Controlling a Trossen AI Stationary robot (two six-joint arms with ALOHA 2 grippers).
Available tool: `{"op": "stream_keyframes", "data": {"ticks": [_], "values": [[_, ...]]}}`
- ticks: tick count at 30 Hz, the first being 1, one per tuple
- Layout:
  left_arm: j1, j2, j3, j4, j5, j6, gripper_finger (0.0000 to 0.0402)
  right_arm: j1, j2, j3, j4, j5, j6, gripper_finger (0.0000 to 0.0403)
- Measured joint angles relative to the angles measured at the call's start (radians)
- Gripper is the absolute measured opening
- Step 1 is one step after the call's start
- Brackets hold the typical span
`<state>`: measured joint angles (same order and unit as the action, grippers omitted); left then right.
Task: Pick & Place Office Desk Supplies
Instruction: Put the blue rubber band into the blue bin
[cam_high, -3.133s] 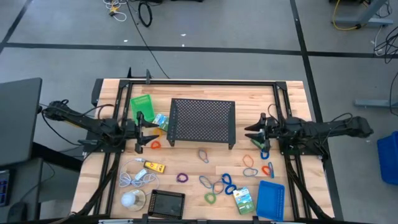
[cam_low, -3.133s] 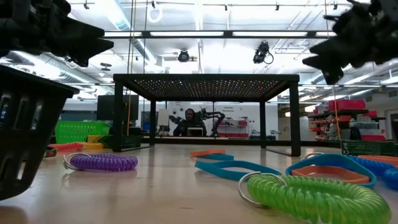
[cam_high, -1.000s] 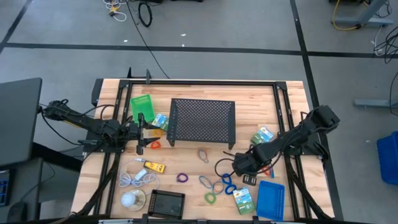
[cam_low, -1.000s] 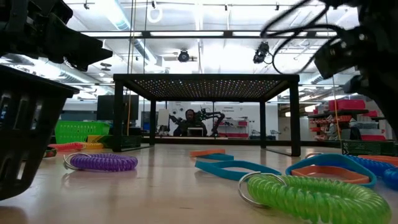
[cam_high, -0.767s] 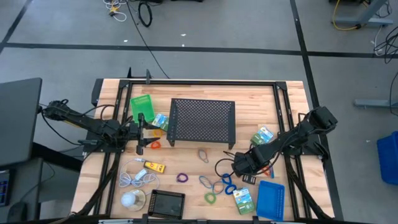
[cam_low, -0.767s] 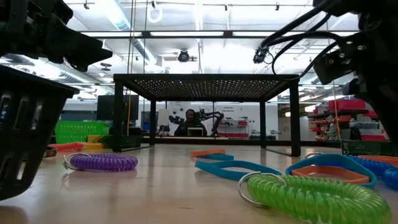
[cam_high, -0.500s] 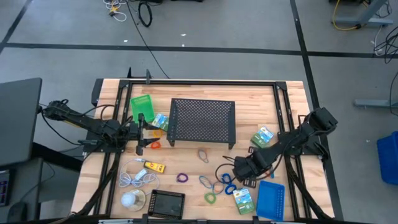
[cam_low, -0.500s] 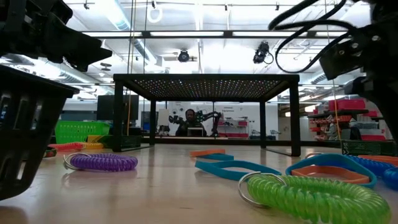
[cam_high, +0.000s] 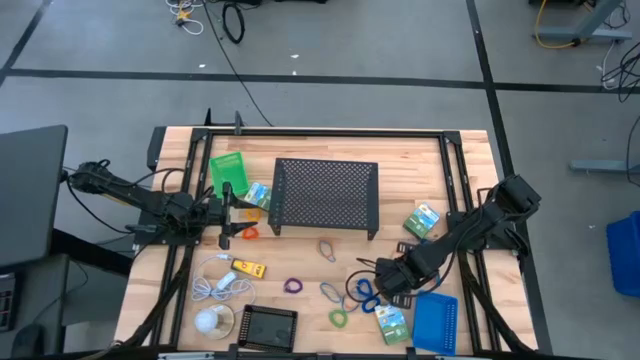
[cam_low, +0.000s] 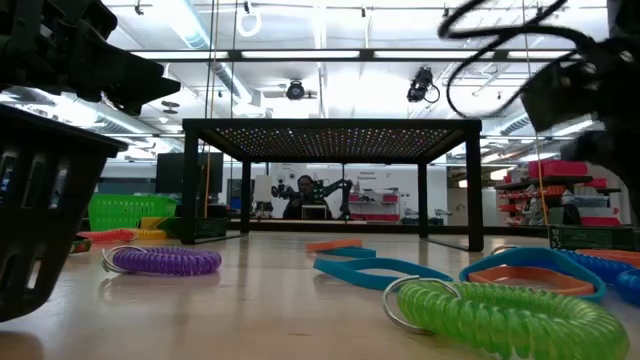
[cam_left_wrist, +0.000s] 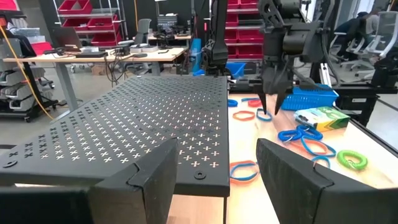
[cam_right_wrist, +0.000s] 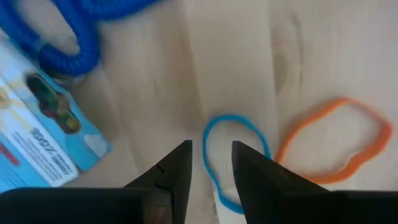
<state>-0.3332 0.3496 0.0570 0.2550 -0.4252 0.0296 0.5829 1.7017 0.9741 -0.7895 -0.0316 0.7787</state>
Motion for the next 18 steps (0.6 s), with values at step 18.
{"op": "stream_keyframes", "data": {"ticks": [18], "values": [[0.000, 0.000, 0.000, 0.002, -0.004, -0.008, 0.0224, 0.016, 0.078, 0.003, 0.017, -0.031, 0.014, 0.0087]]}}
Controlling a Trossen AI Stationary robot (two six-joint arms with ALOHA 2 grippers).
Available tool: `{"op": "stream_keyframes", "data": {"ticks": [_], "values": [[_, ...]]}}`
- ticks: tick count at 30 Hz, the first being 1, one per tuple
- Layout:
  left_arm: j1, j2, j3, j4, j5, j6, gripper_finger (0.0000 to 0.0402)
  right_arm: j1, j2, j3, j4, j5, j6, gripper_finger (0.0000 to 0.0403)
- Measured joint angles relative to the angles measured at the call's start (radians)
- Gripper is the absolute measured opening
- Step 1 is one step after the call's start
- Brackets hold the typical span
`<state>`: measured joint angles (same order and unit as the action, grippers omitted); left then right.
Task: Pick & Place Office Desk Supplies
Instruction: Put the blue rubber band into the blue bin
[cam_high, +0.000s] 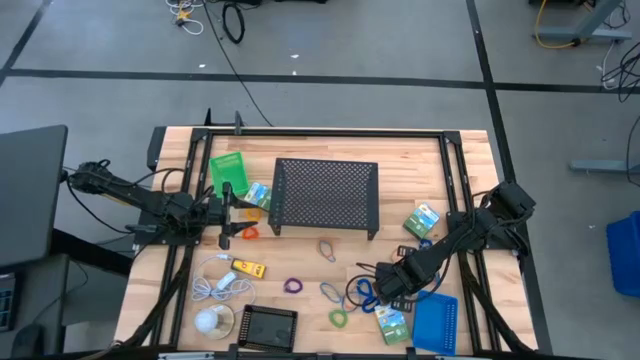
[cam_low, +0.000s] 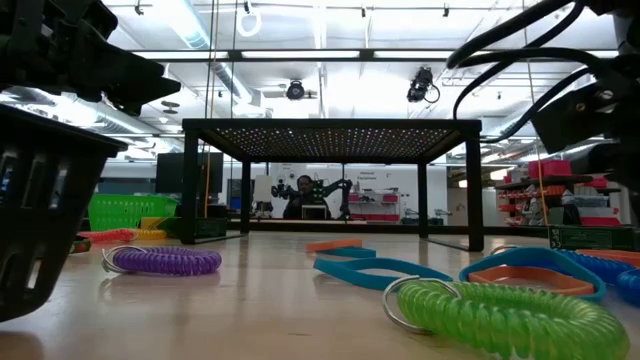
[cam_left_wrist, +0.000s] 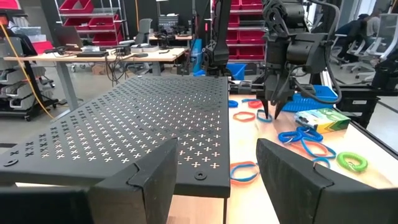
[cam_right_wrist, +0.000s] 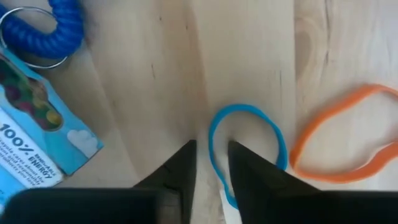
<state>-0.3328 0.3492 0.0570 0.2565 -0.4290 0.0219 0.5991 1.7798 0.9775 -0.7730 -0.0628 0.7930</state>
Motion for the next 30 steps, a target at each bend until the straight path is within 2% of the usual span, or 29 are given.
{"op": "stream_keyframes", "data": {"ticks": [3, 5, 10, 16, 25, 30], "values": [[0.000, 0.000, 0.000, 0.001, 0.000, 0.000, 0.0224, -0.001, 0.000, -0.001, -0.003, -0.008, -0.005, 0.0025], [0.000, 0.000, 0.000, 0.001, -0.001, 0.001, 0.0224, -0.002, 0.001, -0.001, 0.001, -0.016, -0.007, 0.0010], [0.000, 0.000, 0.000, 0.001, -0.001, 0.003, 0.0224, 0.002, 0.004, 0.016, -0.014, -0.024, 0.001, 0.0003], [0.000, 0.000, 0.000, 0.001, -0.004, 0.011, 0.0224, 0.020, 0.008, 0.120, -0.101, -0.043, 0.004, 0.0002], [0.000, 0.000, 0.000, 0.001, -0.008, 0.015, 0.0224, 0.035, 0.008, 0.261, -0.304, 0.061, 0.023, 0.0001], [0.000, 0.000, 0.000, 0.001, -0.008, 0.015, 0.0224, 0.049, 0.008, 0.320, -0.404, 0.069, 0.056, 0.0001]]}}
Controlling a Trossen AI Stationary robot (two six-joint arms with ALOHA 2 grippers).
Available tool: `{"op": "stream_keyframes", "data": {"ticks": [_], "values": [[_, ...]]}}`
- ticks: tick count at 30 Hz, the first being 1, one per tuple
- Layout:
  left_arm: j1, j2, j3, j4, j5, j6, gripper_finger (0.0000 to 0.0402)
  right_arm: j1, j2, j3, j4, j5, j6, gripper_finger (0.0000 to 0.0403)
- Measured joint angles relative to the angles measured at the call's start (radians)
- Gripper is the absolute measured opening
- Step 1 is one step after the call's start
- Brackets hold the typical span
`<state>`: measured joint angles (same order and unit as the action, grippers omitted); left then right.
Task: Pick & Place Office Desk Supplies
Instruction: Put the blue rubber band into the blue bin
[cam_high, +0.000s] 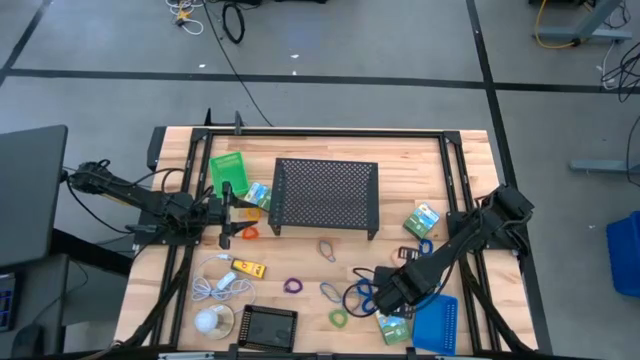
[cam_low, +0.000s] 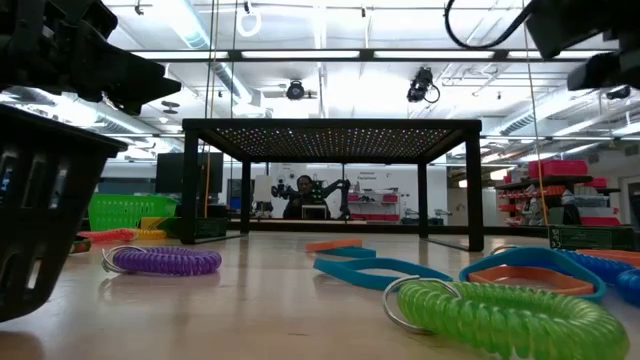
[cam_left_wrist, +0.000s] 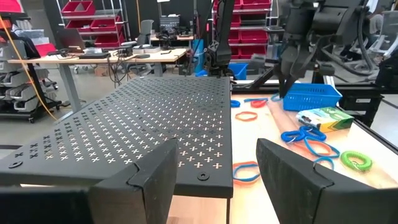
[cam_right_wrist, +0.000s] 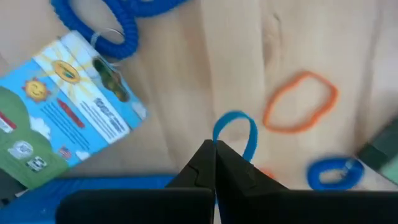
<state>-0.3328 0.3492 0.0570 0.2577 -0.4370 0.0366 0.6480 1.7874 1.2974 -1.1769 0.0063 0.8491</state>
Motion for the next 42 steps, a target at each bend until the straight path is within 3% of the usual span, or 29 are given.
{"op": "stream_keyframes", "data": {"ticks": [14, 25, 31, 36, 42], "values": [[0.000, 0.000, 0.000, 0.000, 0.000, 0.004, 0.0224, 0.077, -0.002, 0.119, -0.180, -0.071, 0.165, 0.0000], [0.000, 0.000, 0.000, 0.000, 0.000, 0.009, 0.0224, 0.173, -0.002, 0.121, -0.180, -0.246, 0.376, 0.0000], [0.000, 0.000, 0.000, 0.000, 0.000, 0.009, 0.0224, 0.209, -0.002, 0.121, -0.113, -0.287, 0.461, 0.0000], [0.000, 0.000, 0.000, 0.000, 0.000, 0.009, 0.0223, 0.214, -0.003, 0.119, -0.039, -0.260, 0.495, 0.0000], [0.000, 0.000, 0.000, 0.000, 0.009, 0.009, 0.0224, 0.217, -0.004, -0.012, 0.139, -0.279, 0.508, 0.0000]]}}
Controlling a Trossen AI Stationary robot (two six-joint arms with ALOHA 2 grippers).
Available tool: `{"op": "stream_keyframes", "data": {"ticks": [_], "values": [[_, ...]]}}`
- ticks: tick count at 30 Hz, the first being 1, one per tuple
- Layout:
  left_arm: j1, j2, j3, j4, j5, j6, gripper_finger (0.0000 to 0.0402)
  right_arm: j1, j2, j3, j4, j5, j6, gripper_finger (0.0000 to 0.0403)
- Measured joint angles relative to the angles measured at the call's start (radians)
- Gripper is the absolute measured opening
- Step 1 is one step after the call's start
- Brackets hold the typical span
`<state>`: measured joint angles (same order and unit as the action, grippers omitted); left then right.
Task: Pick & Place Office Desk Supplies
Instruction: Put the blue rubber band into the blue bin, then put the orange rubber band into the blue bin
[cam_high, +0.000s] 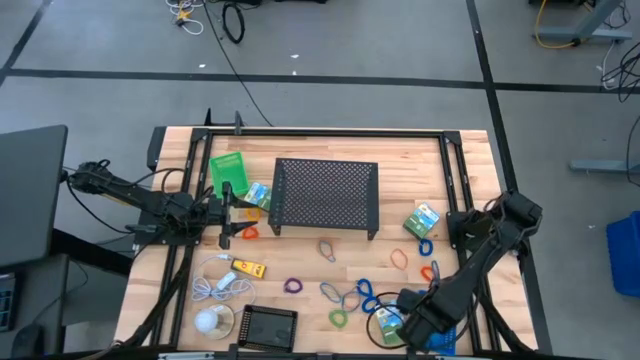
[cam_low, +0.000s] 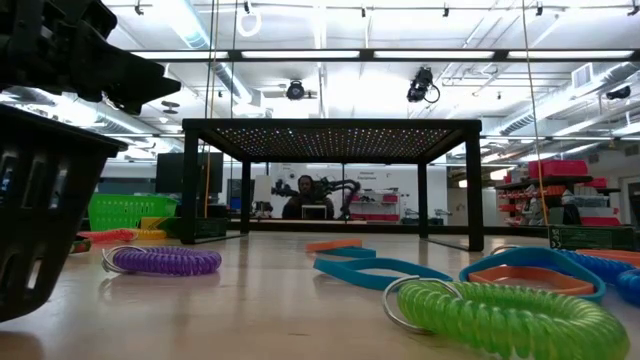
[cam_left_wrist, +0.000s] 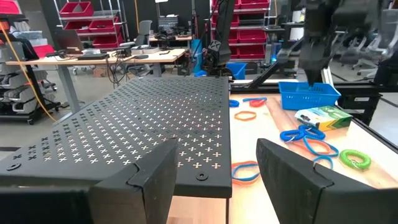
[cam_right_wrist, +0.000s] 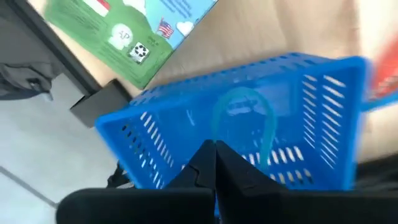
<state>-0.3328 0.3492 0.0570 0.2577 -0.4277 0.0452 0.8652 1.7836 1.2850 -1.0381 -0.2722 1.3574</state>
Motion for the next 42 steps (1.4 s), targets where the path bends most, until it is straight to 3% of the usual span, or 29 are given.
{"op": "stream_keyframes", "data": {"ticks": [12, 17, 25, 29, 42], "values": [[0.000, 0.000, 0.000, 0.000, 0.002, 0.009, 0.0224, 0.025, 0.001, -0.091, 0.018, -0.061, 0.065, 0.0020], [0.000, 0.000, 0.000, 0.000, 0.002, 0.005, 0.0224, 0.023, 0.001, -0.091, 0.018, -0.059, 0.079, 0.0074], [0.000, 0.000, 0.000, -0.001, 0.002, 0.012, 0.0224, 0.023, 0.001, -0.091, 0.022, -0.049, 0.094, 0.0197], [0.000, 0.000, 0.000, -0.001, 0.002, 0.022, 0.0224, 0.023, 0.001, -0.091, 0.021, -0.022, 0.101, 0.0230], [0.000, 0.000, 0.000, 0.000, 0.002, 0.024, 0.0224, 0.012, -0.057, -0.092, 0.003, 0.054, 0.151, 0.0202]]}}
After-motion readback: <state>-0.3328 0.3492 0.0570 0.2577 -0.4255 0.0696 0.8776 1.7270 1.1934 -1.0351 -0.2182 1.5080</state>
